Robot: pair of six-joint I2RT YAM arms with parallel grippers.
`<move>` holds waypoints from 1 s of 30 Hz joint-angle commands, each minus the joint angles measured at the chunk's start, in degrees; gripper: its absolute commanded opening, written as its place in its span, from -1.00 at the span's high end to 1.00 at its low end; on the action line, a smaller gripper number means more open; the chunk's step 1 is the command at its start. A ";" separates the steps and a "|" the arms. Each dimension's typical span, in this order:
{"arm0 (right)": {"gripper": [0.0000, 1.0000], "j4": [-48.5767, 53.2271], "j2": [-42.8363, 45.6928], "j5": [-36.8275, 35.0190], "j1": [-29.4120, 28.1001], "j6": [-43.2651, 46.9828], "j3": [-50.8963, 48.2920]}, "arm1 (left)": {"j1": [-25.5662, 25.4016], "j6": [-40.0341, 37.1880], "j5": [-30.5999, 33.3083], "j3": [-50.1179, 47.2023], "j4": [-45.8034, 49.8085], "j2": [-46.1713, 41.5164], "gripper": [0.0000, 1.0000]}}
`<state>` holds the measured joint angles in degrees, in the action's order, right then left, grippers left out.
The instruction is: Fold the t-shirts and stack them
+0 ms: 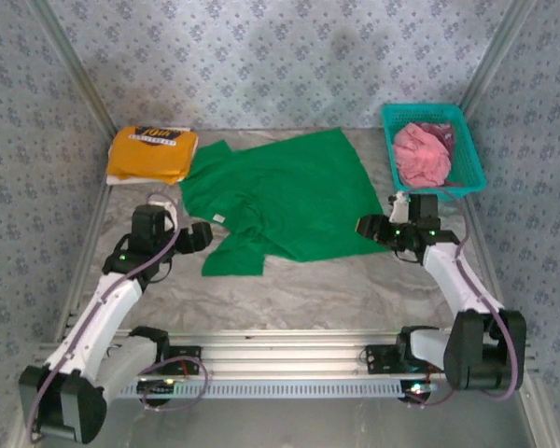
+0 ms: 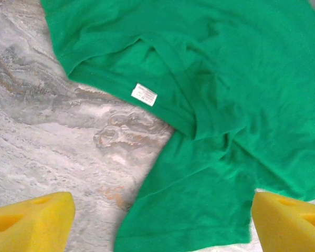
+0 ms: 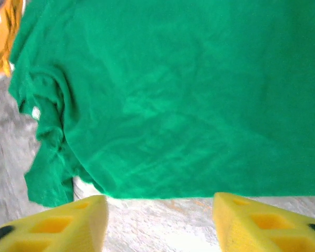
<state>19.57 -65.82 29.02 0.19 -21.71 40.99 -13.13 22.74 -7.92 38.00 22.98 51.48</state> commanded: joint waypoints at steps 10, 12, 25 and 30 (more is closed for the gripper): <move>-0.52 -5.31 -11.19 -2.43 1.90 -0.96 8.61 | -7.90 10.07 4.22 -12.18 -4.41 9.59 -0.96; -0.53 -7.55 -12.75 -1.10 0.69 -1.61 9.37 | -7.37 9.65 4.74 -9.91 -6.63 13.52 -0.87; -0.54 -12.16 -13.59 1.91 -0.24 -2.42 12.32 | -7.59 12.66 5.17 -4.55 -11.80 30.16 0.39; -0.55 -14.59 -15.45 4.96 1.24 -3.69 13.43 | -8.01 15.97 5.75 -9.90 -13.34 26.54 0.91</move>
<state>7.20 -79.88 31.09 0.60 -24.05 52.05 -20.29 36.16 0.12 31.38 9.17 78.63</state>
